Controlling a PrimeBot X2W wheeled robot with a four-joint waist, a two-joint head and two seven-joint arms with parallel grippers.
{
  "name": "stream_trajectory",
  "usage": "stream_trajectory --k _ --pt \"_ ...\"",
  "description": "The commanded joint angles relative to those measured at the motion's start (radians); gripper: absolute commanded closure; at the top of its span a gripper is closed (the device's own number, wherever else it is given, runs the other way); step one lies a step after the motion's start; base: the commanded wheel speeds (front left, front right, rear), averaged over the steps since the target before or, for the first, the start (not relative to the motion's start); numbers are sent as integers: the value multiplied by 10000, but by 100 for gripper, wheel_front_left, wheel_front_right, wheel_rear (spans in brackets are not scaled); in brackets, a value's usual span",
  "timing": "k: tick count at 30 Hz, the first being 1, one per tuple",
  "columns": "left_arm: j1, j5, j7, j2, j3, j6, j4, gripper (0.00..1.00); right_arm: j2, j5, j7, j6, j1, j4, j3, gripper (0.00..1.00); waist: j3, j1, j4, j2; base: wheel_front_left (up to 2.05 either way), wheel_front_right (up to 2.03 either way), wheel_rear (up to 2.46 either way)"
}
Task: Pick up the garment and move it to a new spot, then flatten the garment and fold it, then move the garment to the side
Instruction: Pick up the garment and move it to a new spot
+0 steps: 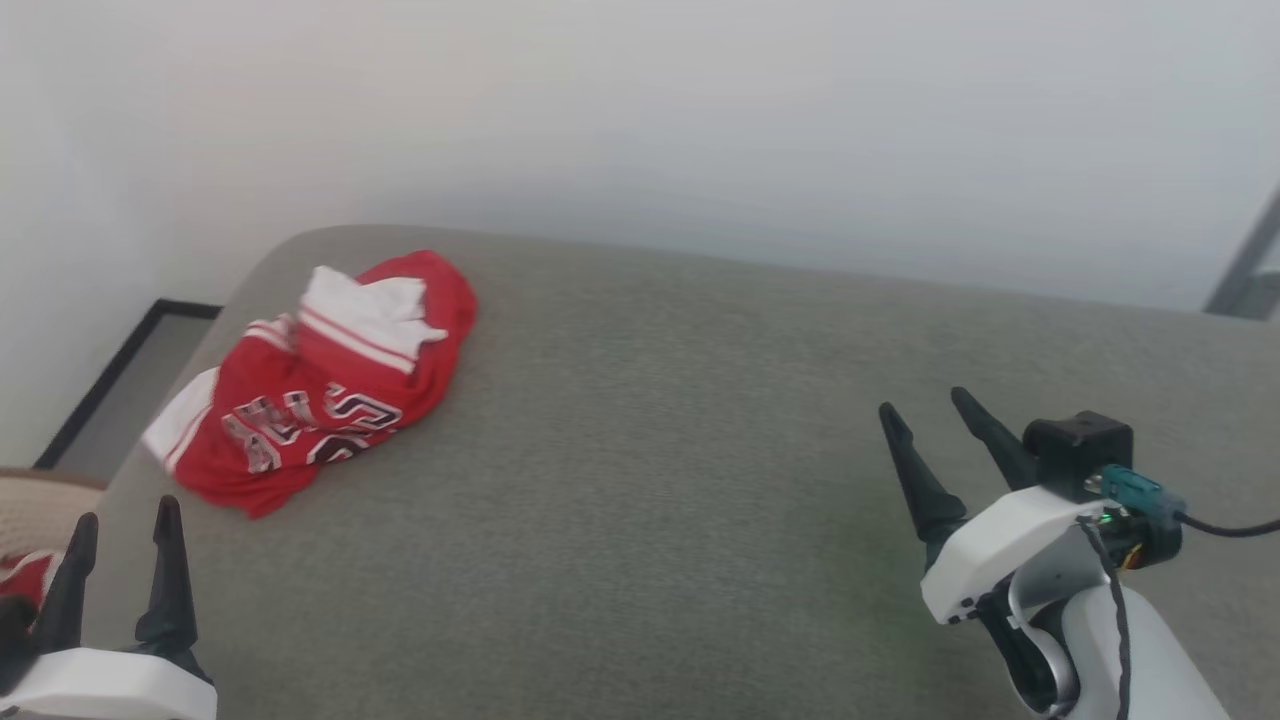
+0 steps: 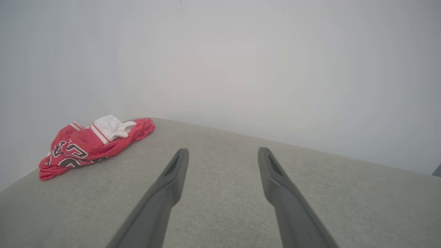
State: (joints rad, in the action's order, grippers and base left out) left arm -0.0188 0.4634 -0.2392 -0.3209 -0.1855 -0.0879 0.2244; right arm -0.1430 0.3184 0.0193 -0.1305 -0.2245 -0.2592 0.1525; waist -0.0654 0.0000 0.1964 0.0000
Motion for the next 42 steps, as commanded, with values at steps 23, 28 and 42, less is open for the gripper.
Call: stream_trajectory --k 23,28,42 --pt "1853 674 799 -809 332 -219 578 0 -190 -72 -14 -5 -776 169 -33 0 1182 0 119 0 0 0 0" --pt "3711 1064 1138 -1439 585 -352 1732 0 -280 -384 -356 -5 -1343 860 -207 0 2574 0 -426 0 0 0 0" --pt "7970 2566 2598 -2408 1909 -420 6044 0 -180 -1132 -986 -5 -2304 2530 -638 0 5666 0 -1295 0 0 0 0"
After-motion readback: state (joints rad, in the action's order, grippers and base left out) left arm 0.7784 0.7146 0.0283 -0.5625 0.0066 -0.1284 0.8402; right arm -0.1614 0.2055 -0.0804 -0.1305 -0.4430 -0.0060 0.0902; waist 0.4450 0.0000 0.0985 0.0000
